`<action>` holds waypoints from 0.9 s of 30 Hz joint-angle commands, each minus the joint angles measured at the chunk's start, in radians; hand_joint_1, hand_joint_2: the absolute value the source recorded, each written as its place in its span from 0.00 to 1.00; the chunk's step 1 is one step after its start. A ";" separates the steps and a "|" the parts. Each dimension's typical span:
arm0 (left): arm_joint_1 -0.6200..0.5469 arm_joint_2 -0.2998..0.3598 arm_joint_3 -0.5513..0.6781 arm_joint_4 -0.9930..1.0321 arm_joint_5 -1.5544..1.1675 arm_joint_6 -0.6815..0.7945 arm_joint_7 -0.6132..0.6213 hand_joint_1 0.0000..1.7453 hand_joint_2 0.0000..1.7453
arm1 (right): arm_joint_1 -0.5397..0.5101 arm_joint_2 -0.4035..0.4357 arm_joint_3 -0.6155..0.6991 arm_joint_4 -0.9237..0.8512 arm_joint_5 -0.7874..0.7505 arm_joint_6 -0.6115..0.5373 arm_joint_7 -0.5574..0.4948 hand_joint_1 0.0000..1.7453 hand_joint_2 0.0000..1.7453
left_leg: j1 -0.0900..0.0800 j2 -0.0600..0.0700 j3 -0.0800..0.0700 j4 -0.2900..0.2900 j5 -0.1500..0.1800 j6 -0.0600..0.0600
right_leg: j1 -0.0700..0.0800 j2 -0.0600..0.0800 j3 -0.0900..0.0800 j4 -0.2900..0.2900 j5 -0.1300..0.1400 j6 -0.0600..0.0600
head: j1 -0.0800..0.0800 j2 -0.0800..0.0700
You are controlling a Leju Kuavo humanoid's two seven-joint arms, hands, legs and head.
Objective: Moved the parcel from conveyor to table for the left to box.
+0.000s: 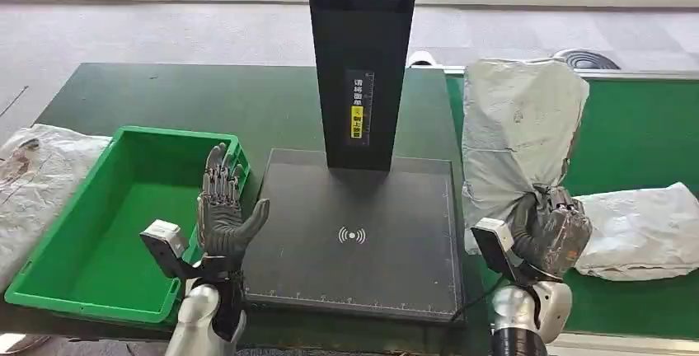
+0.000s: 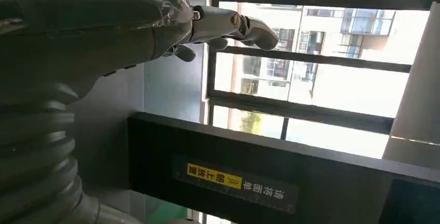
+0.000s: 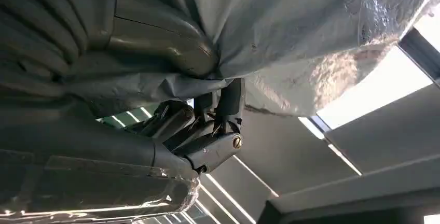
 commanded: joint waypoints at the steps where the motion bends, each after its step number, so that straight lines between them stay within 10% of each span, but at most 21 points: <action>1: 0.057 -0.036 0.018 -0.003 0.007 0.007 0.002 0.00 1.00 | 0.090 0.026 0.331 -0.105 0.011 0.002 0.010 1.00 1.00 | 0.000 0.004 0.002 -0.001 -0.001 0.000 | 0.001 0.004 0.001 -0.001 0.000 0.000 | 0.000 0.000; 27: 0.061 -0.041 0.038 -0.009 0.006 -0.012 0.002 0.00 1.00 | -0.070 -0.009 0.671 0.431 -0.042 0.140 0.081 1.00 1.00 | 0.000 0.006 0.006 -0.005 0.000 0.000 | 0.002 0.006 0.004 -0.005 0.001 0.000 | 0.000 0.000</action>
